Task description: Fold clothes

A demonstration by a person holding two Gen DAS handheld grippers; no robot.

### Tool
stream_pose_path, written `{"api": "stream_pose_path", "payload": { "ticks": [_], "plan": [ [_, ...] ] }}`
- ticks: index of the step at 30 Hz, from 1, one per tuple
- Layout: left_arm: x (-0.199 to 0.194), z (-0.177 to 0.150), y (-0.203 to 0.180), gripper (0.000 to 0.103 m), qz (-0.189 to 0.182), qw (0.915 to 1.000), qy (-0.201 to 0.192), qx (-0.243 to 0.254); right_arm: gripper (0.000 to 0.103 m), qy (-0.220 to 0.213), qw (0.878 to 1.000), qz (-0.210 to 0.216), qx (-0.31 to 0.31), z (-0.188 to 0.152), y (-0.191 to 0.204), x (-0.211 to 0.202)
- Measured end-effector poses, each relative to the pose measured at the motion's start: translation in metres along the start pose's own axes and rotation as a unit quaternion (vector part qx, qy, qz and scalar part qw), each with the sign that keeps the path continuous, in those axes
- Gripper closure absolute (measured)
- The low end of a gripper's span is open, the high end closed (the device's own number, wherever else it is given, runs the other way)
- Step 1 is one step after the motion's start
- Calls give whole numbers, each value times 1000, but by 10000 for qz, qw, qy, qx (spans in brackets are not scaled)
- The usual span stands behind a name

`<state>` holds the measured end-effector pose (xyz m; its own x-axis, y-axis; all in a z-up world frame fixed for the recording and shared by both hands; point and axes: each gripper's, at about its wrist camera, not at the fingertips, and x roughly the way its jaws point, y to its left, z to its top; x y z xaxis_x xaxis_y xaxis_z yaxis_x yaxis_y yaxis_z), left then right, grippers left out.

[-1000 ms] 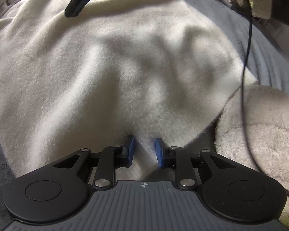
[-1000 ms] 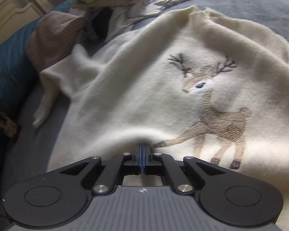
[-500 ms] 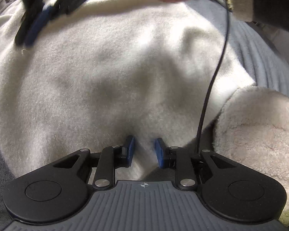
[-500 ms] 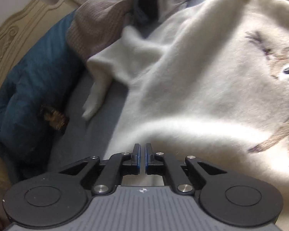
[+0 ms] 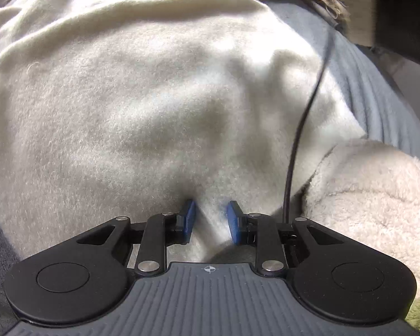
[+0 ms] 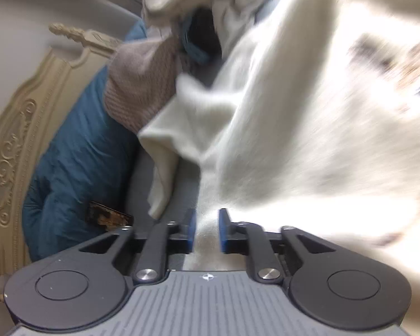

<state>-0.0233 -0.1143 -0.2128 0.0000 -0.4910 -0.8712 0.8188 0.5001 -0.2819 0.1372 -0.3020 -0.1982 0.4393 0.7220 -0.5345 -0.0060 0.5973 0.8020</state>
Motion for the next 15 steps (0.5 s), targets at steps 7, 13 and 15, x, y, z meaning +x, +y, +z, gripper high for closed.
{"api": "stream_pose_path", "payload": {
  "ticks": [7,13,15],
  "plan": [
    [-5,0,-6,72,15,9999,-15,138,72,905,9851,-1316,637,-26,-78,-99],
    [-33,3,-4,72,61,9992,-404,-19,71,-468,9911,-597,1091,-38,-77,-190],
    [-34,8,-6,72,16,9983,-555,-180,71,-184,9916,-630,1115,-48,-79,-204]
  ]
}}
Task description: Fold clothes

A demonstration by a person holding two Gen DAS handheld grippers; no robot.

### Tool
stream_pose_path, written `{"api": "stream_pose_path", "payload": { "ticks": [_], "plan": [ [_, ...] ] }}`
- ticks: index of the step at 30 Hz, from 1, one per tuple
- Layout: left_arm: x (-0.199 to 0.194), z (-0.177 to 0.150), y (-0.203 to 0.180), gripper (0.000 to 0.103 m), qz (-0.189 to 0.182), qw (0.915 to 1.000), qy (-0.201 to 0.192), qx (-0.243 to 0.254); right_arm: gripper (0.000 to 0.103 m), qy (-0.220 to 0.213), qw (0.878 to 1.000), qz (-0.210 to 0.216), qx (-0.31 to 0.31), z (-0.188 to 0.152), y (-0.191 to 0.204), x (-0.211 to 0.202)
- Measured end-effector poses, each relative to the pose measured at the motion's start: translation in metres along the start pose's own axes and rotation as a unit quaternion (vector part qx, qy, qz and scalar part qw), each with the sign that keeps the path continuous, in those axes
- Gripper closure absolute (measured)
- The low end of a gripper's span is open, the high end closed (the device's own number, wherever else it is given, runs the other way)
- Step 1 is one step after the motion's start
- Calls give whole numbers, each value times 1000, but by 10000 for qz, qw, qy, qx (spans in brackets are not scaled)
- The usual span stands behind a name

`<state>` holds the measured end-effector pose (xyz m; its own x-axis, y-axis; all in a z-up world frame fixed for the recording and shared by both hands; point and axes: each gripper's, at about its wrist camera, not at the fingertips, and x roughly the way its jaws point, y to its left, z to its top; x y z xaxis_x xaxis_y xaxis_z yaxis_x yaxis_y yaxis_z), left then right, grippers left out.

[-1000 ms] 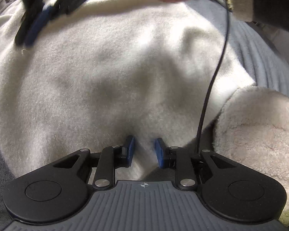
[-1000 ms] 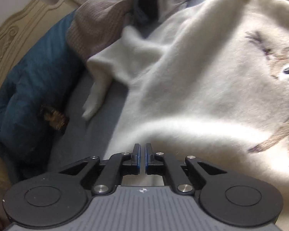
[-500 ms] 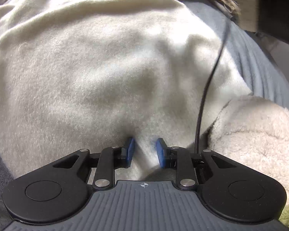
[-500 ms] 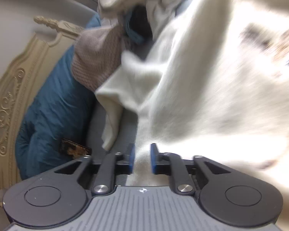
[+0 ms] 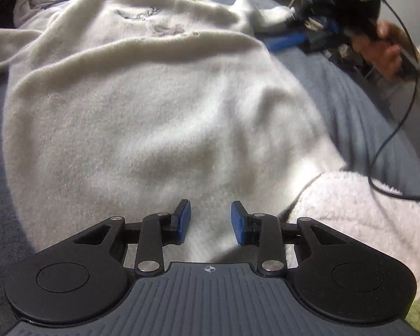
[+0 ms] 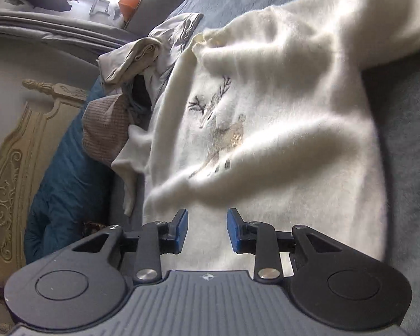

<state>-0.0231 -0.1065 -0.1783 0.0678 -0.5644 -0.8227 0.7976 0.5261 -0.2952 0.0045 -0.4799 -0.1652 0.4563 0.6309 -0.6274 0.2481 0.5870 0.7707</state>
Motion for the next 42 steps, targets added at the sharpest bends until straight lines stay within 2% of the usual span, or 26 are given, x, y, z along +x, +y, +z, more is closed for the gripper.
{"api": "stream_pose_path", "payload": {
  "ticks": [1,3,4,6,7,9,11,12,16,19,20,23,25,30,32,34,36,38,41,42],
  "plan": [
    [0,3,-1,72,-15,9999,-68,-77,70,258,9995,-166,14,-8,-12,-5],
    [17,9,-8,72,128,9999,47,-53,70,687,9960,-560,63,-26,-39,-11],
    [27,10,-11,72,273,9993,253,0,70,741,9936,-843,139,-37,-51,-11],
    [50,11,-20,73,604,9956,689,179,75,396,9861,-1607,125,-44,-69,-22],
    [49,11,-24,73,662,9950,689,287,87,19,9832,-1807,256,-43,-80,-35],
    [39,17,-25,72,578,9964,547,308,88,-839,9808,-1547,837,-45,-98,-70],
    [28,28,-22,72,476,9980,373,172,88,-1306,9775,-1535,627,-45,-90,-90],
    [26,35,-19,72,472,9984,293,90,88,-1382,9775,-1542,400,-44,-82,-92],
    [40,67,-6,72,685,9972,-10,-285,88,-1367,9753,-1614,-631,-27,-42,-74],
    [56,85,6,72,811,9932,-276,-792,88,-1387,9595,-1956,-1479,-6,-13,-40],
    [61,88,10,72,810,9914,-366,-960,88,-1386,9560,-2021,-1610,1,-6,-31],
    [67,89,17,72,712,9866,-606,-1338,88,-1187,9648,-1802,-1500,27,-9,-25],
    [70,88,19,72,596,9837,-802,-1496,88,-1021,9623,-1850,-1711,43,-3,-13],
    [78,76,19,69,573,9816,-1140,-1424,88,-390,9596,-1957,-1985,78,-5,29],
    [79,68,20,68,503,9787,-1336,-1477,93,-313,9583,-2113,-1899,95,-16,46],
    [79,62,20,68,479,9776,-1464,-1434,103,-460,9612,-2157,-1656,116,-30,55],
    [80,60,18,68,518,9787,-1537,-1261,103,-994,9550,-2301,-1584,142,-33,50],
    [83,56,12,67,629,9802,-1610,-966,103,-1311,9614,-2093,-1213,169,-43,44],
    [86,53,1,63,846,9808,-1689,-481,103,-1921,9496,-2217,-1106,184,-39,22],
    [88,52,-3,62,919,9805,-1705,-338,103,-1926,9510,-2135,-1133,185,-36,18]
  ]
}}
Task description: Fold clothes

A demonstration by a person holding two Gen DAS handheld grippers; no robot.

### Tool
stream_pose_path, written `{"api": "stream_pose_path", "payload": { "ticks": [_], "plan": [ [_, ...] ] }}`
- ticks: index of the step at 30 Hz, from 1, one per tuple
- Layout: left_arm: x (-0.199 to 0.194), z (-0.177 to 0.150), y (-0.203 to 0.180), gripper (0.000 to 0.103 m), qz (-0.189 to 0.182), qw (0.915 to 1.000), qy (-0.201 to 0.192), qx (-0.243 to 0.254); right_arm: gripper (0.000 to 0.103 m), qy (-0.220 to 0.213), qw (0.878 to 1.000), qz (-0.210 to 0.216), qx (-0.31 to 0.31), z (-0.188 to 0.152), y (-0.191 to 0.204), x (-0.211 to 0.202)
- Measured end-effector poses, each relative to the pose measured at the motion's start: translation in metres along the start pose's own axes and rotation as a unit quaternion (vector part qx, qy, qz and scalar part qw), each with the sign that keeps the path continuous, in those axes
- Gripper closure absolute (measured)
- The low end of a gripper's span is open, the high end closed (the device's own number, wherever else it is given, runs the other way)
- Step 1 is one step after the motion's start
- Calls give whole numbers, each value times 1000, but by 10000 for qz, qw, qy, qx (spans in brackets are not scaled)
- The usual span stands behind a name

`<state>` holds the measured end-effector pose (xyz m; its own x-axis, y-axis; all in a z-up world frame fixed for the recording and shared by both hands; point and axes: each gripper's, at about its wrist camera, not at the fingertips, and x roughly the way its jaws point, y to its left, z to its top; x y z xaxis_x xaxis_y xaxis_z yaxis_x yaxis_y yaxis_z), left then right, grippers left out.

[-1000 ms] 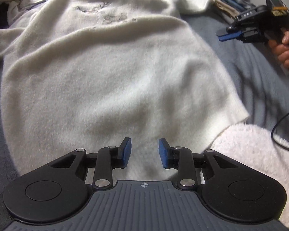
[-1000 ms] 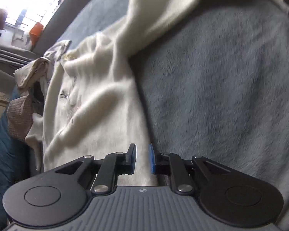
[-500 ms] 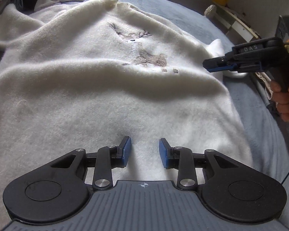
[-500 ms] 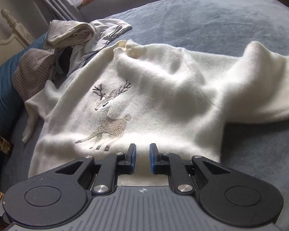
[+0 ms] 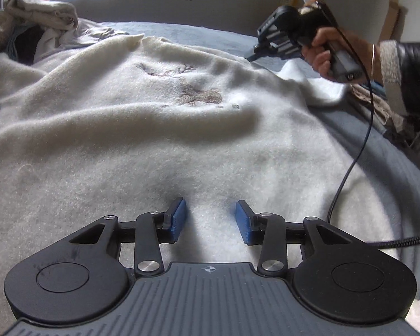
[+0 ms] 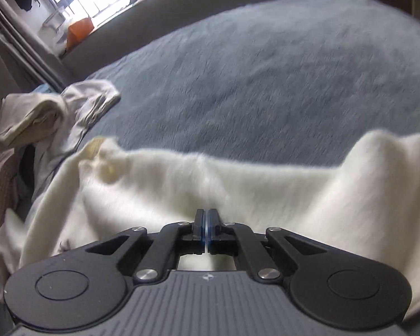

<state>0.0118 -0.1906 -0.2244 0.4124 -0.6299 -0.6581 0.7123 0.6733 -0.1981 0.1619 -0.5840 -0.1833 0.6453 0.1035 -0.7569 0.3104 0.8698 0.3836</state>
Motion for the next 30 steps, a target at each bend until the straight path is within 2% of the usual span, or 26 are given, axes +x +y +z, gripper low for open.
{"api": "stream_pose_path", "payload": {
  "ticks": [3,4,5,6,8,11,14,18,19,20,21,24,26,30],
  "plan": [
    [2,-1,-1,58,1,10000,-50,40,101,111,9989,402,-210,4,8,-12],
    [2,-1,0,58,-15,10000,-64,13,95,141,9980,413,-460,6,15,-10],
    [2,-1,2,58,-52,10000,-69,-51,85,188,9964,403,-722,8,23,-7],
    [1,-1,3,58,-88,9999,-75,-108,80,185,9948,314,-947,12,31,-2],
    [1,-1,6,58,-143,9997,-100,-184,61,154,9903,262,-1353,24,48,14],
    [0,-1,6,58,-145,9996,-123,-200,48,211,9786,169,-2038,34,77,43],
    [1,-1,5,58,-139,9996,-141,-183,42,394,9608,39,-2744,38,104,72],
    [1,-2,5,58,-152,9996,-175,-181,42,730,9412,-312,-3283,36,119,111],
    [1,-2,6,58,-162,9995,-182,-186,53,750,9434,-296,-3217,38,118,115],
    [1,-3,6,58,-176,9994,-194,-209,87,694,9512,-179,-3002,42,115,112],
    [1,-3,7,58,-190,9993,-205,-231,90,619,9596,-44,-2745,46,111,107],
    [2,-3,8,58,-223,9991,-233,-281,91,-37,9782,310,-2053,59,87,78],
    [3,-3,9,57,-239,9989,-250,-319,91,-250,9839,382,-1728,64,70,71],
    [3,-2,9,57,-266,9988,-252,-325,91,-304,9898,332,-1353,66,54,88]
  ]
}}
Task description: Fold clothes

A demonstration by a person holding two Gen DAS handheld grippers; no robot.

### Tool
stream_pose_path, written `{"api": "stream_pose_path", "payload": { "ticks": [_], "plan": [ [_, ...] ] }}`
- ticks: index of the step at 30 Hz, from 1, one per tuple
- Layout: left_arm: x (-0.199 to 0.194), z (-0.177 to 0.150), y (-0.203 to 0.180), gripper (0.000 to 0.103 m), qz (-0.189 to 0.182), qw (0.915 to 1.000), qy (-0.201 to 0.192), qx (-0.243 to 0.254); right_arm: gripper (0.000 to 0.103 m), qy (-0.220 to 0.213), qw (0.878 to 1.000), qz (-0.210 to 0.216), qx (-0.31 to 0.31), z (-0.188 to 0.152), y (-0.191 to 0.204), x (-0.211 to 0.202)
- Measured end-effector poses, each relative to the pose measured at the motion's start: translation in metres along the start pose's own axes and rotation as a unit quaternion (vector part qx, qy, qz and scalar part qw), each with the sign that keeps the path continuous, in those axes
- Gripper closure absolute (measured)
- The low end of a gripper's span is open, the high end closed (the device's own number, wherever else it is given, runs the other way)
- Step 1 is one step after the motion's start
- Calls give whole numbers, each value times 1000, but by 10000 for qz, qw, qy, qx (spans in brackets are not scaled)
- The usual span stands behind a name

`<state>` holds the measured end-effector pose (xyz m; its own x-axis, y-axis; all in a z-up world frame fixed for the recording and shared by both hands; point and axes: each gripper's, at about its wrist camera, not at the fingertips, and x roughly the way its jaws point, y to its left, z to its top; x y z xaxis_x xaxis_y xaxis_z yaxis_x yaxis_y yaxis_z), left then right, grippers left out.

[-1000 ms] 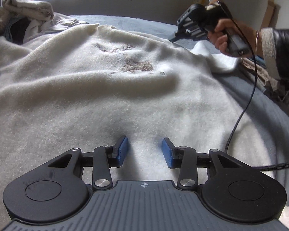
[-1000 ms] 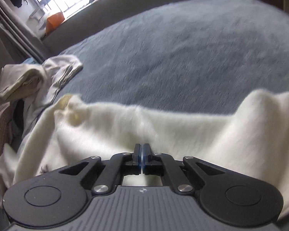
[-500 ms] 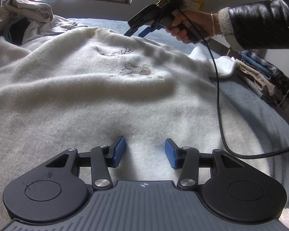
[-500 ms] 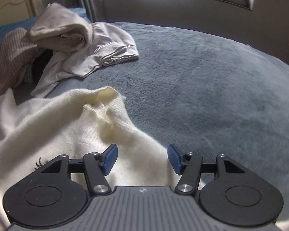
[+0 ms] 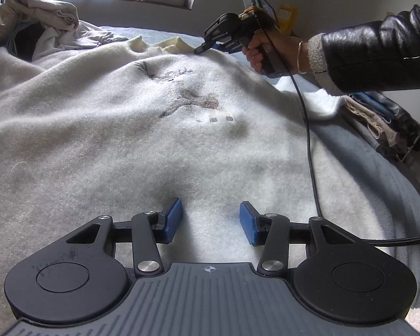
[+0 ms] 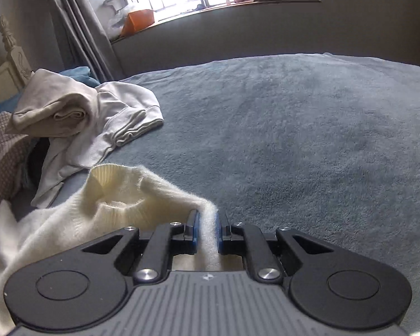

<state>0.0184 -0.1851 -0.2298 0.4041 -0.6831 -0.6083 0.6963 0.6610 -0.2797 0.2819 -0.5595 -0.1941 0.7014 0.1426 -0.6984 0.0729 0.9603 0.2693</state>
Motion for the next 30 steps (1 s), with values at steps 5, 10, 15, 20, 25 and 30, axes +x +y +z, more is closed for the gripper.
{"api": "stream_pose_path", "payload": {
  "ticks": [5,10,15,20,25,30],
  "plan": [
    [0,0,0,57,-15,10000,-2,-5,103,-64,9930,-980,664,-4,-32,33],
    [1,2,2,57,-64,9999,-15,-78,102,-362,9904,-633,1177,11,-47,12],
    [0,2,3,57,-117,9999,-16,-121,78,-72,9987,487,88,41,21,10],
    [-1,2,4,57,-133,9998,-25,-156,43,883,9695,1725,-1500,48,138,53],
    [-1,2,6,57,-174,9996,-45,-228,42,1745,9258,1664,-2910,21,223,111],
    [-1,3,11,56,-274,9990,-68,-360,40,2054,9152,1825,-2948,29,241,134]
  ]
}}
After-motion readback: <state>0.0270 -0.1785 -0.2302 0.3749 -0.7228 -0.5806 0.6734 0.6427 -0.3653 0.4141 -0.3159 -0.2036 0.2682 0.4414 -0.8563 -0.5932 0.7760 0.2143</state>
